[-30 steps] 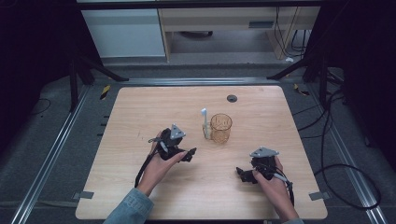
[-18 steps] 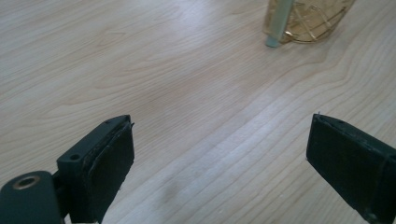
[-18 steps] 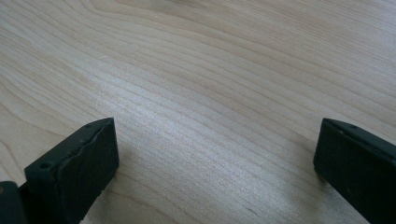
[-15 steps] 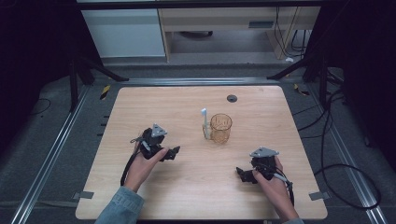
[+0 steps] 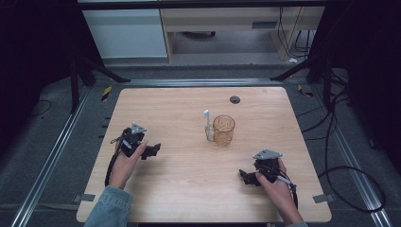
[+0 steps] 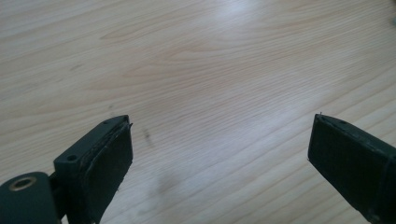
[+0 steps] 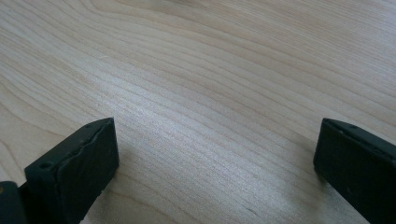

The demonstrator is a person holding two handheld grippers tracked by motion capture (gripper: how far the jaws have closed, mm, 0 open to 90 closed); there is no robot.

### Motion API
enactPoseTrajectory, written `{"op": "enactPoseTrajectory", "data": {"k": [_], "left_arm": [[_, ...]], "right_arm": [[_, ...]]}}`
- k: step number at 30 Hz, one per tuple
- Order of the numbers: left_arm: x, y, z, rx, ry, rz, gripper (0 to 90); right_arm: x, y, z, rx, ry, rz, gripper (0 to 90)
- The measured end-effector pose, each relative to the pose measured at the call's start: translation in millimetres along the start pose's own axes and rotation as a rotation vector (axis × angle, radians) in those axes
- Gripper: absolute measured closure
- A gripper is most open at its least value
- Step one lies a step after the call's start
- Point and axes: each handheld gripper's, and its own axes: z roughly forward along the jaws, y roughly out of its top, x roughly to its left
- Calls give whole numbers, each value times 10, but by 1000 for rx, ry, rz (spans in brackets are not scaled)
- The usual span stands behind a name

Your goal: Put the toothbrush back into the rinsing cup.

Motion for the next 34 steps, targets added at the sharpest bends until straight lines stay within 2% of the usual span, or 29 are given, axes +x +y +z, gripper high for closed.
{"op": "enactPoseTrajectory", "data": {"k": [6,14,19,23,24,27,34], "left_arm": [[164,-73,15,-8,40,-29,66],[319,-187,113,10,52,-41,68],[331,-258,198,32,32,-41,67],[320,-285,242,30,23,-46,67],[309,-301,269,45,11,-39,67],[296,-340,311,-2,6,-38,15],[297,-340,318,-3,8,-38,6]], "right_arm": [[1,0,0,0,0,1,4],[-1,0,-1,0,1,0,4],[1,0,1,0,0,1,4],[1,0,1,-1,0,1,4],[1,0,1,0,0,1,4],[0,0,0,-1,2,0,4],[1,0,1,0,0,1,4]]}}
